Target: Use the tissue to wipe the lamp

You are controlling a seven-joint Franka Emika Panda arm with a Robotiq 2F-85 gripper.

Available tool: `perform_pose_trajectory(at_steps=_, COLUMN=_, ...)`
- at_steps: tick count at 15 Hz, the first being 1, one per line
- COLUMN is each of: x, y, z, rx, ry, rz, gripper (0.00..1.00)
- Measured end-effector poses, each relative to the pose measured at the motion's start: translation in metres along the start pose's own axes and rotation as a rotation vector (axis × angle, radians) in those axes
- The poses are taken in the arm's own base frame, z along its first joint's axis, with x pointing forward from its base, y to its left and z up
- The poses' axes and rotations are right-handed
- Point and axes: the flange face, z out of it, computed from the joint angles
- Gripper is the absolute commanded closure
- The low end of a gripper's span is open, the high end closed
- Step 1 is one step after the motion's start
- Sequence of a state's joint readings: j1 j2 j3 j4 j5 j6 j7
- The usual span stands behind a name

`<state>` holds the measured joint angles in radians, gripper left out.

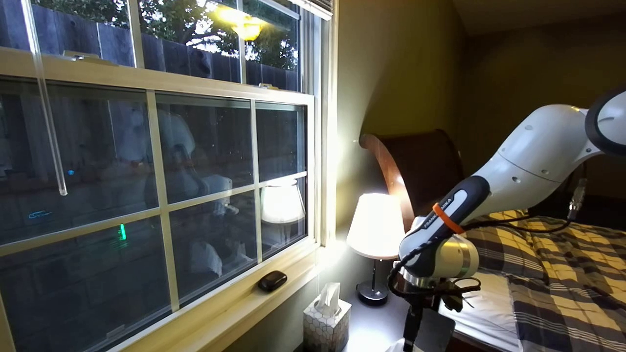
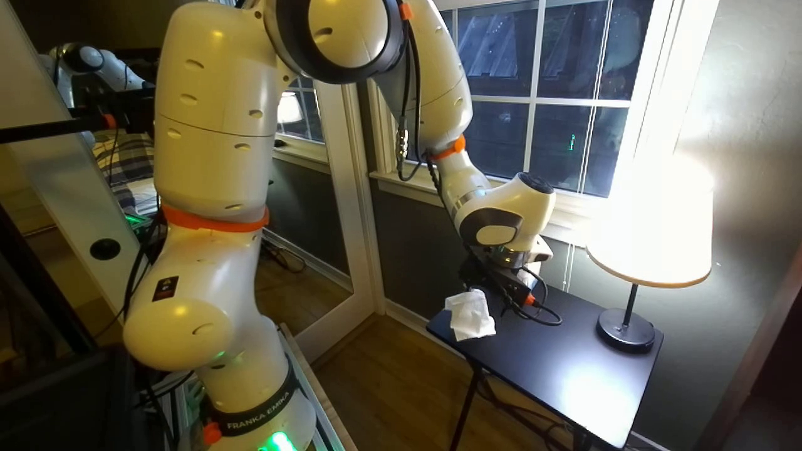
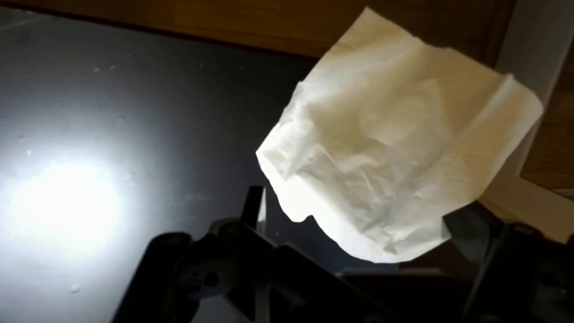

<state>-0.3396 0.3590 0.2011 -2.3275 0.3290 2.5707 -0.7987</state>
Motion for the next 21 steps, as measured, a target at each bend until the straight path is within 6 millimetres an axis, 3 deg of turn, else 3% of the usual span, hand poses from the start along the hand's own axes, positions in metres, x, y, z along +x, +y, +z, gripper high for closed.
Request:
perform_pose_trajectory(at_steps=5, x=0.000, y=0.027, z=0.011, rx=0.068, ry=0.024, rz=0.093, gripper=0.00)
perform_pose_trajectory(at_steps=8, x=-0.007, y=0.052, z=0.034, rx=-0.007, ry=0.066, rz=0.124, gripper=0.00)
perform_pose_trajectory(at_steps=12, x=-0.014, y=0.070, z=0.067, rx=-0.151, ry=0.120, rz=0.104, gripper=0.00)
perform_pose_trajectory(at_steps=16, x=-0.010, y=0.078, z=0.081, rx=-0.303, ry=0.193, rz=0.009, gripper=0.00)
perform_pose_trajectory(at_steps=21, x=0.008, y=0.068, z=0.074, rx=-0.428, ry=0.334, rz=-0.117, gripper=0.00)
